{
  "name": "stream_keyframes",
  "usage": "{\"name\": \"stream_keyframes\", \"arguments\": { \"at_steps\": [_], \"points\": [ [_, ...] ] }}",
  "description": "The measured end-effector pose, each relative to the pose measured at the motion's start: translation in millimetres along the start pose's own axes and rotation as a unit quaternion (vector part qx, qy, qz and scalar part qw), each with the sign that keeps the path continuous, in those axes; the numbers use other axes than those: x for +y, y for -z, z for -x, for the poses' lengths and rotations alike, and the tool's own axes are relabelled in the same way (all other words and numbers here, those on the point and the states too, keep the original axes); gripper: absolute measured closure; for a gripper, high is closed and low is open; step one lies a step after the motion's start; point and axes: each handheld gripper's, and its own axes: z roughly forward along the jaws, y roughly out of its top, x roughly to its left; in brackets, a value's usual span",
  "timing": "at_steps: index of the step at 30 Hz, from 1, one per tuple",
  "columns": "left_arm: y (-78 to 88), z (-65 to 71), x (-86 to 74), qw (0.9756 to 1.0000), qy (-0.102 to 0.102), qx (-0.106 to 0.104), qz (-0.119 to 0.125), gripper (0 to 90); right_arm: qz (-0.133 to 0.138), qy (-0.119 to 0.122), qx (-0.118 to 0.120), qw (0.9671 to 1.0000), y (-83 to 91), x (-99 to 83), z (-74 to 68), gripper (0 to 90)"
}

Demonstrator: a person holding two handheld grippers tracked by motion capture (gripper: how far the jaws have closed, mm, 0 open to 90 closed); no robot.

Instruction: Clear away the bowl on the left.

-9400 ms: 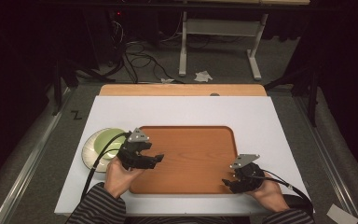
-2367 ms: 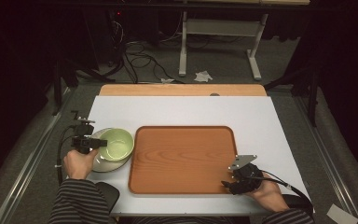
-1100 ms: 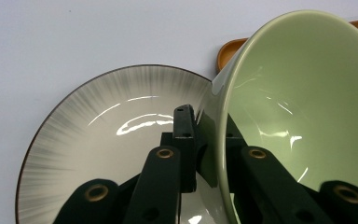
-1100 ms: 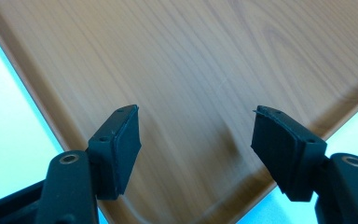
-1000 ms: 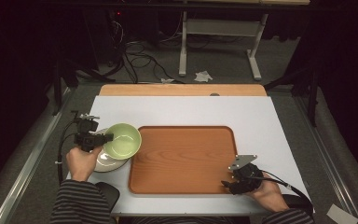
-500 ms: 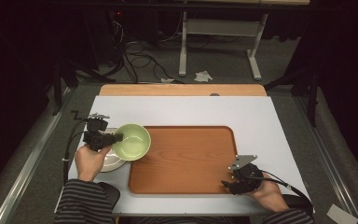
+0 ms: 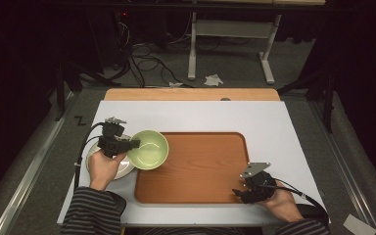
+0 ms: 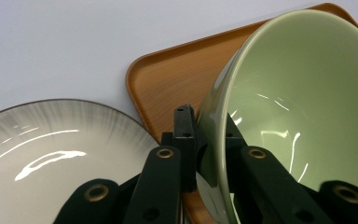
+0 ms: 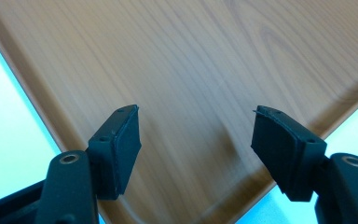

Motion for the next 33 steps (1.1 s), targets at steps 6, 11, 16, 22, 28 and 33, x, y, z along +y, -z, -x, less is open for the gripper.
{"name": "stream_keyframes", "arguments": {
  "at_steps": [6,11,16,22,28,33],
  "points": [
    [-6.0,8.8,2.8,0.9999,-0.008,-0.007,-0.005,83.2,0.003,-0.001,-0.001,1.0000,0.0,0.1,0.1,34.1],
    [-9.8,16.1,6.7,0.9997,-0.017,-0.015,-0.007,83.2,0.000,0.001,0.000,1.0000,0.2,0.3,0.1,34.1],
    [-16.9,26.5,13.4,0.9991,-0.032,-0.024,-0.013,83.2,0.001,0.002,0.001,1.0000,0.3,0.1,-0.2,34.1],
    [-26.7,37.7,21.6,0.9982,-0.045,-0.037,-0.016,83.2,0.000,0.000,0.000,1.0000,0.0,0.0,-0.5,34.1],
    [-32.7,48.1,26.6,0.9968,-0.056,-0.053,-0.018,83.2,0.000,0.000,-0.001,1.0000,-0.6,0.2,-0.5,34.1],
    [-40.0,57.8,29.3,0.9957,-0.068,-0.058,-0.025,83.2,0.000,0.000,-0.001,1.0000,-0.7,0.1,-0.4,34.1]
  ]
}}
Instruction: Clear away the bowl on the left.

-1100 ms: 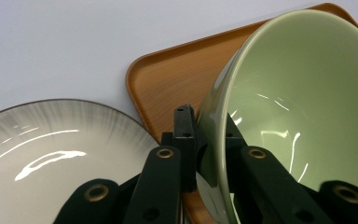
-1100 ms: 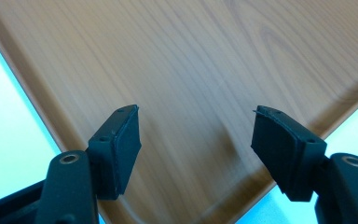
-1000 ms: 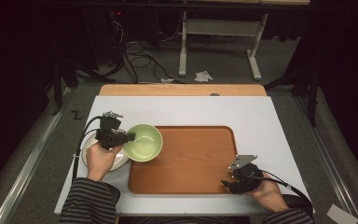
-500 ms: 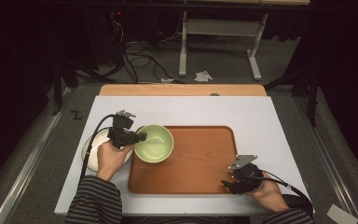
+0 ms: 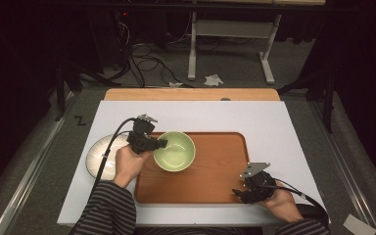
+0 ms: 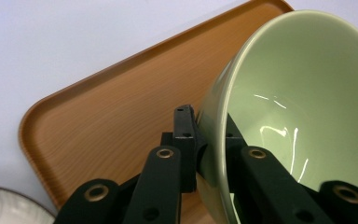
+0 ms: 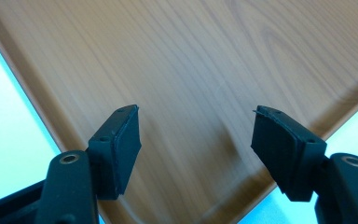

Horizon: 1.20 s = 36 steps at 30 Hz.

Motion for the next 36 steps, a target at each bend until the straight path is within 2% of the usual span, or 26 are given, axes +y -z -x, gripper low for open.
{"name": "stream_keyframes", "arguments": {
  "at_steps": [7,13,20,27,36],
  "points": [
    [-19.5,13.0,3.9,0.9996,-0.014,-0.015,-0.017,83.2,0.000,0.000,0.001,1.0000,-0.1,0.0,0.0,34.1],
    [-30.2,16.3,5.1,0.9993,-0.008,-0.030,-0.023,83.2,0.000,0.000,0.002,1.0000,-0.1,0.1,-0.4,34.1],
    [-47.5,21.8,3.5,0.9987,-0.013,-0.027,-0.042,83.0,-0.001,-0.001,0.003,1.0000,-0.9,0.2,-0.6,34.1],
    [-63.8,22.1,2.1,0.9977,-0.001,-0.041,-0.054,82.9,-0.004,0.002,0.004,1.0000,-1.1,-0.4,-0.9,34.1],
    [-73.1,18.9,2.7,0.9975,0.008,-0.039,-0.058,82.4,-0.002,0.000,0.002,1.0000,-0.1,-1.3,-0.8,34.1]
  ]
}}
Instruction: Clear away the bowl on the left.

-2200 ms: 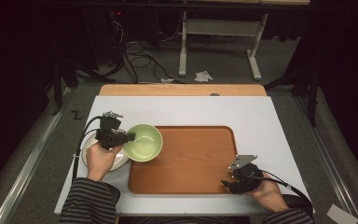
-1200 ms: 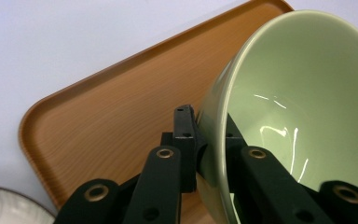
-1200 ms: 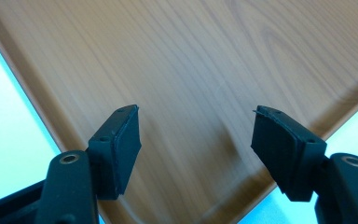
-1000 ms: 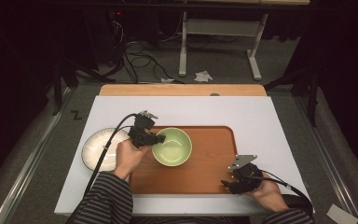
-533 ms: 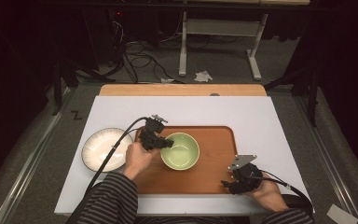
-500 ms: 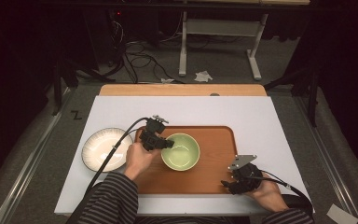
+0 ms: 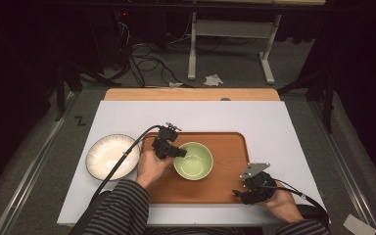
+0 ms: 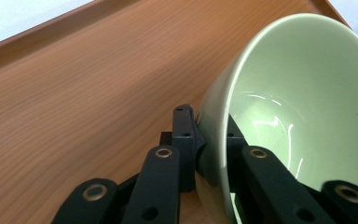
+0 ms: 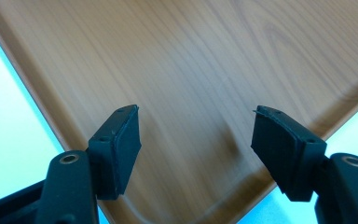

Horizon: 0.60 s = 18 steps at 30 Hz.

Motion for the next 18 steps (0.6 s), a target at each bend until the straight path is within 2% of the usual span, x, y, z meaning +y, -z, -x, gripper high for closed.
{"name": "stream_keyframes", "arguments": {
  "at_steps": [8,18],
  "points": [
    [-6.4,-1.1,-0.9,1.0000,0.007,0.004,-0.005,82.1,-0.002,0.003,0.003,1.0000,0.0,0.3,-0.8,34.1],
    [-8.2,-0.2,-2.9,0.9997,-0.001,0.023,-0.003,82.8,-0.001,0.003,0.002,1.0000,-0.5,0.8,-1.2,34.1]
  ]
}}
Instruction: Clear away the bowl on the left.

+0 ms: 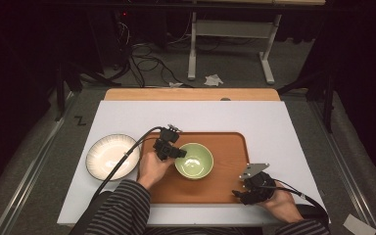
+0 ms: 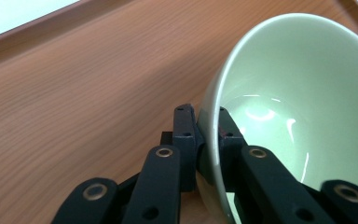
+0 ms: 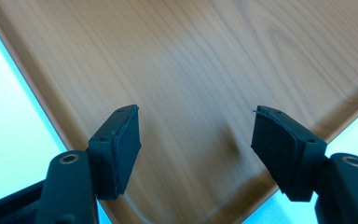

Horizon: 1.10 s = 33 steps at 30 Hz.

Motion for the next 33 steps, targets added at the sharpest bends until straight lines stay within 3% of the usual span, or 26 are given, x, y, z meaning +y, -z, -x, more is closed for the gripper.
{"name": "stream_keyframes", "arguments": {
  "at_steps": [4,7,10,14,18,21,28,33],
  "points": [
    [-2.0,0.0,-0.5,1.0000,-0.002,0.004,-0.002,82.5,-0.001,0.002,0.001,1.0000,-0.2,-0.2,0.1,34.1],
    [-1.3,-1.2,-0.2,0.9999,0.000,-0.011,-0.003,79.0,-0.003,0.001,0.003,1.0000,0.0,-0.3,0.4,34.1],
    [0.4,-1.8,-0.4,0.9999,-0.002,-0.015,-0.006,68.7,-0.001,0.001,0.001,1.0000,0.5,-0.6,-0.6,34.1],
    [9.9,4.8,-0.3,0.9996,-0.020,-0.008,0.020,56.4,-0.001,0.007,0.001,1.0000,1.4,-0.8,-0.6,34.0],
    [17.9,7.3,-1.3,0.9993,-0.029,0.009,0.023,47.3,0.000,0.004,0.000,1.0000,1.3,-0.8,-0.5,34.1],
    [27.5,9.7,-3.4,0.9985,-0.044,0.024,0.024,45.8,0.002,0.007,0.000,1.0000,1.9,-0.7,-0.8,34.1],
    [51.2,15.6,-9.8,0.9956,-0.075,0.035,0.042,43.7,0.003,0.003,0.000,1.0000,2.0,-0.8,-1.4,34.1],
    [62.1,12.0,-16.3,0.9946,-0.074,0.039,0.062,43.5,0.001,0.008,0.002,1.0000,1.9,-0.6,-0.8,34.1]
  ]
}}
